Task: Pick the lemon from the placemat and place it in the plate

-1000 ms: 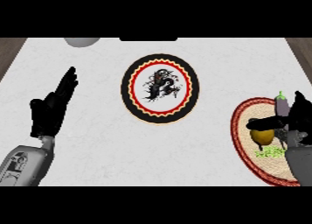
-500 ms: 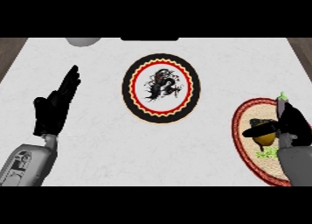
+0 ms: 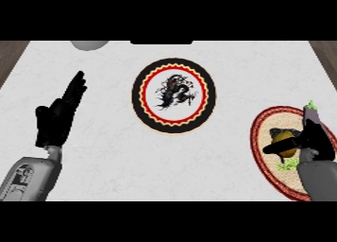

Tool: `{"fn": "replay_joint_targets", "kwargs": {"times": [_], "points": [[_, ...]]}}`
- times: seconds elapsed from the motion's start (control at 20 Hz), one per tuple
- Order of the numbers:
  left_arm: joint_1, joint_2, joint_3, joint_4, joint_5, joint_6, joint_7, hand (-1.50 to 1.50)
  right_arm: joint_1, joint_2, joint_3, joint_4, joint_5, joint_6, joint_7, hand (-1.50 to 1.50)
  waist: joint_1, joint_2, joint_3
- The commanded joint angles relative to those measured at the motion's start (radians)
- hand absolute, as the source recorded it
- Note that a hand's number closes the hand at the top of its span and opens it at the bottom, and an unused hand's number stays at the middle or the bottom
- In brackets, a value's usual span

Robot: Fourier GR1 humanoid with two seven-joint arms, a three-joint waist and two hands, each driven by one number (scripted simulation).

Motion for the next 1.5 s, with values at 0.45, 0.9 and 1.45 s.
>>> {"fn": "replay_joint_targets", "kwargs": {"times": [0.45, 0.9, 1.45], "points": [[0.001, -0.066, 0.037, 0.062, -0.062, -0.028, -0.052, 0.00, 0.035, 0.046, -0.011, 0.051, 0.154, -0.090, -0.036, 1.50, -0.002, 0.002, 0.003], [-0.038, -0.044, 0.040, 0.017, -0.040, -0.059, 0.001, 0.00, -0.022, -0.173, 0.222, 0.020, 0.111, 0.208, -0.659, 1.50, 0.034, 0.008, 0.006], [0.002, -0.051, 0.052, -0.007, -0.051, -0.041, 0.014, 0.00, -0.146, -0.211, 0.076, -0.023, 0.049, -0.105, -1.104, 1.50, 0.006, 0.001, 0.004]]}}
